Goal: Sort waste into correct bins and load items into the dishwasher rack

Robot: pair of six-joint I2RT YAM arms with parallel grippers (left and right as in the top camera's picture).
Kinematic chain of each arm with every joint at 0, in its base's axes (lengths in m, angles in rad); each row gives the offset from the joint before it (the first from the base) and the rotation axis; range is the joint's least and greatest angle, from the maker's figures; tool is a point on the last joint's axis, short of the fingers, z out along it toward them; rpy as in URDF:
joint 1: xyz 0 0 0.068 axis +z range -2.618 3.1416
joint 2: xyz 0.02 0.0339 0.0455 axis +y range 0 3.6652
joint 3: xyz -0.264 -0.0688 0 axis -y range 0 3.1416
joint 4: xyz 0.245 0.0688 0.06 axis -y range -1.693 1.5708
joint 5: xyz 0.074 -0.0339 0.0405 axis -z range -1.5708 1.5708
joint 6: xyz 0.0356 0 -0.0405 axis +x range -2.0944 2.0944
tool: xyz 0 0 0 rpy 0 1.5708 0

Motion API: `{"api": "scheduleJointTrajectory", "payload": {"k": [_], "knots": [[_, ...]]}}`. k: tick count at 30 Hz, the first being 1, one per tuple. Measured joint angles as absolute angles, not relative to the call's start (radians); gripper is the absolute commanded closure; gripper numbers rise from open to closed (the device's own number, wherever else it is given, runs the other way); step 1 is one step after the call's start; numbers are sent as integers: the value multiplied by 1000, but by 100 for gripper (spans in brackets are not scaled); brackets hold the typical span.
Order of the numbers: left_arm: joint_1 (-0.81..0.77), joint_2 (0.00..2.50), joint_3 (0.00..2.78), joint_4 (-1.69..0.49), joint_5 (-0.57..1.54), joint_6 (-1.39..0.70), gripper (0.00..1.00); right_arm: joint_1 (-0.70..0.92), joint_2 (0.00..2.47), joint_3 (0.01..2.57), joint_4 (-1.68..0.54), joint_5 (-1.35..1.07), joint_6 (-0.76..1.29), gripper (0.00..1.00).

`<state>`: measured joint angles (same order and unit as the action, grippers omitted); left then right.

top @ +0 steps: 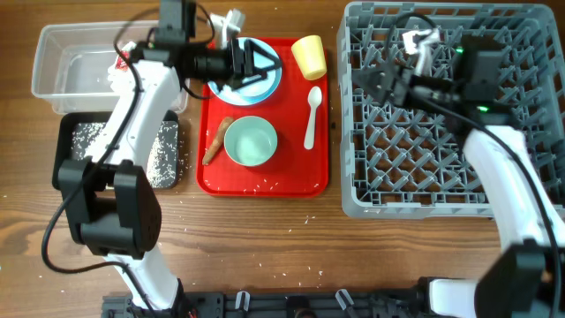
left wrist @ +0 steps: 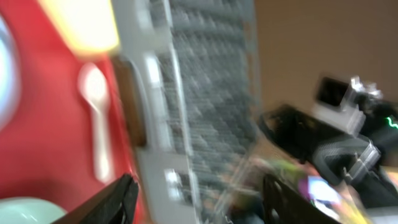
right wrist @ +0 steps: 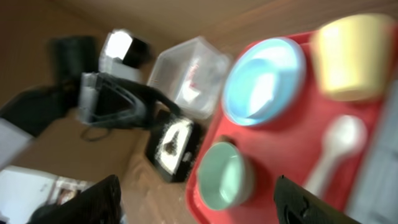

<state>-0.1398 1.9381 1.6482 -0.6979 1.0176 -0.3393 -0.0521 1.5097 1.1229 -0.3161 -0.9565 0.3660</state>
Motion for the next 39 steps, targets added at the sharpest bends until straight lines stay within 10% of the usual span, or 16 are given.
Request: {"api": "scheduleJointTrajectory", "payload": {"k": [7,19,24,33,39], "knots": [[-161,2070,2191,-909,572,-63,28,-117,1206,1160,-617,-641,170,6],[-358,2448,2252,-681,279,388,23,-117,1200,1164,-836,-570,151,6],[-358,2521,2253,-665,346,388,30,-117,1200,1164,-852,-559,152,6],[-357,2521,2255,-810,374,360,74,-117,1200,1164,-844,-537,156,6],[-357,2521,2254,-819,376,216,67,-117,1200,1164,-830,-531,155,6]]}}
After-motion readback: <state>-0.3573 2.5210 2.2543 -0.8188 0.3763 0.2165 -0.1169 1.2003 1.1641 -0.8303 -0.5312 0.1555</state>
